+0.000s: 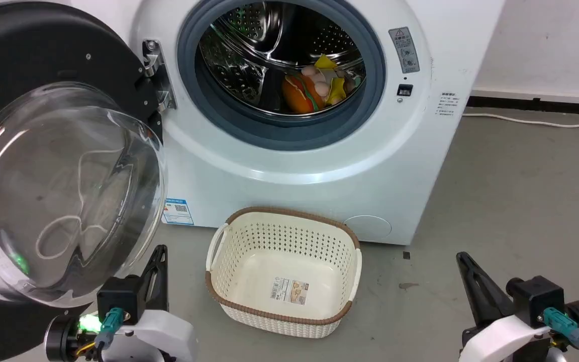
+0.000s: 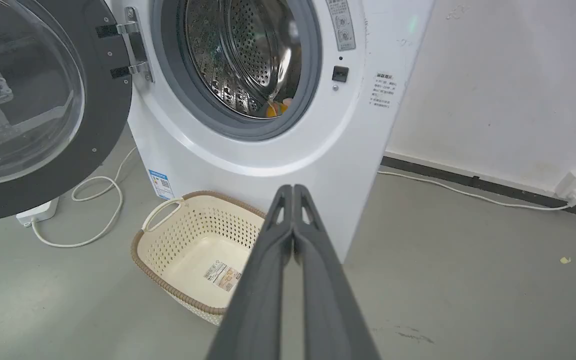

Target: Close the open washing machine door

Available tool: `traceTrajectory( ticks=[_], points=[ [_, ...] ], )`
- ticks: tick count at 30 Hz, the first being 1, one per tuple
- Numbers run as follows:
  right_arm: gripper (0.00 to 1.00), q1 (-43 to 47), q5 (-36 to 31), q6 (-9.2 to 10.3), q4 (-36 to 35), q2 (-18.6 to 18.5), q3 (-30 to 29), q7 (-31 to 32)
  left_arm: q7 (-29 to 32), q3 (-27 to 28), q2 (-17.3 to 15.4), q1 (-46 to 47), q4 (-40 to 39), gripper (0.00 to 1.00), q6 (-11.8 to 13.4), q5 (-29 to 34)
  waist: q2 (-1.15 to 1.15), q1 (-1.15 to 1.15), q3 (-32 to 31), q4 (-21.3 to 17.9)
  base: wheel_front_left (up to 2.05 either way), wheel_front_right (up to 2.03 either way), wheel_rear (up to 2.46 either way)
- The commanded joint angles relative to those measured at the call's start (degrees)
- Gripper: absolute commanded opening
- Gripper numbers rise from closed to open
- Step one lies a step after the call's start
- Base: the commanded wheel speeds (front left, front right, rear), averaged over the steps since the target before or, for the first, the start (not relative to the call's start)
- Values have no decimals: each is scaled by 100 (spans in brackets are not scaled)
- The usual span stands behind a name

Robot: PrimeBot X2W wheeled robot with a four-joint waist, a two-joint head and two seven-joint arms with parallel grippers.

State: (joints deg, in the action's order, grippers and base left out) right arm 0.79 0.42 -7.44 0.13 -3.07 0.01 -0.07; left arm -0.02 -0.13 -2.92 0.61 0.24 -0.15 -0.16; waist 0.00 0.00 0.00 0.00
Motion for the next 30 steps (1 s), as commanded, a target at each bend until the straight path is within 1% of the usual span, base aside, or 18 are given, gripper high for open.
traceTrajectory(
  ticks=[1, 30],
  points=[
    [0, -79, -42, -5, -13, 19, -1, 7, 2, 13, 4, -61, -24, 0, 15, 16, 0, 0, 0, 0, 0, 0, 0],
    [0, -79, -42, -5, -13, 19, -1, 7, 2, 13, 4, -61, -24, 0, 15, 16, 0, 0, 0, 0, 0, 0, 0]
  ],
)
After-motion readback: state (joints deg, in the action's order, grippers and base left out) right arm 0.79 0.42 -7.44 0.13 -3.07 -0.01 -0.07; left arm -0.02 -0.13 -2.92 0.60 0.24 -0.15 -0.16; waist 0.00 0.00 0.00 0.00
